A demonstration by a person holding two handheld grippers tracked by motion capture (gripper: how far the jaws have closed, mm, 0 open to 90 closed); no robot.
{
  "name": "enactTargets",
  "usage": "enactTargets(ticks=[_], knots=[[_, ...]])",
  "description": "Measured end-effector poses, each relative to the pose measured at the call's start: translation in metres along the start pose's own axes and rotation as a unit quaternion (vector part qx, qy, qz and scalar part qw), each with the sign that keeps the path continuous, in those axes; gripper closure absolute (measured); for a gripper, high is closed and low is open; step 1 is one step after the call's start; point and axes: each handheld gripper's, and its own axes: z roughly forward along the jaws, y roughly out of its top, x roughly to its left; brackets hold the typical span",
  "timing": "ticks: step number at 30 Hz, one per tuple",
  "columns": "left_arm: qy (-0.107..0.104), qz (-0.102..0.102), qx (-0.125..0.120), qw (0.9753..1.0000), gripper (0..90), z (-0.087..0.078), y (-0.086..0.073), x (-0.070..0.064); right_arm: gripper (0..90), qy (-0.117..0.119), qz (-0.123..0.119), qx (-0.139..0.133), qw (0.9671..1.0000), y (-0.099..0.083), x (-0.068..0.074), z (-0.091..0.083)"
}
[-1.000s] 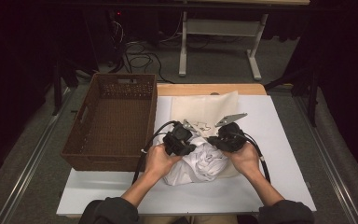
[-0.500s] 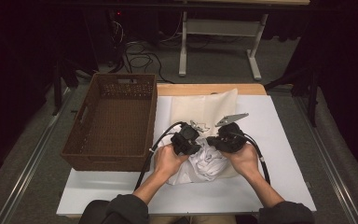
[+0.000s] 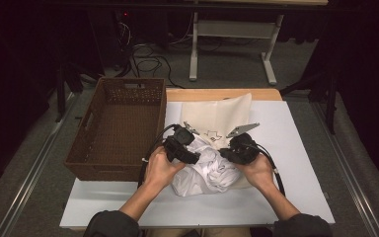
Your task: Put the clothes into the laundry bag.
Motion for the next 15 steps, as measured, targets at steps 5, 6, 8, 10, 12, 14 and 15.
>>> enactTargets(ticks=[5,6,8,10,12,14,15], knots=[[0.018,-0.021,0.037,0.9989,36.8,0.024,0.002,0.004,89.0,0.0,0.003,0.0,1.0,0.0,0.0,0.0],[0.021,-0.024,0.04,0.9987,36.9,0.026,0.003,0.004,89.0,0.0,0.002,0.0,1.0,0.0,0.0,0.0],[0.02,-0.028,0.041,0.9986,38.7,0.029,0.005,0.002,89.0,0.0,0.002,0.0,1.0,0.0,0.0,0.0],[0.011,-0.032,0.051,0.9981,43.1,0.034,0.006,0.002,89.0,0.002,0.002,-0.002,1.0,0.0,-0.001,0.0],[-0.004,-0.043,0.06,0.9973,47.9,0.041,0.006,0.003,89.0,0.001,0.001,-0.002,1.0,0.0,-0.001,0.0],[-0.02,-0.047,0.06,0.9968,58.4,0.044,0.007,0.003,89.0,0.001,-0.001,-0.002,1.0,-0.001,-0.001,0.0],[-0.024,-0.044,0.059,0.997,65.1,0.044,0.007,0.002,89.0,0.001,0.001,-0.003,1.0,-0.001,-0.001,0.0]])
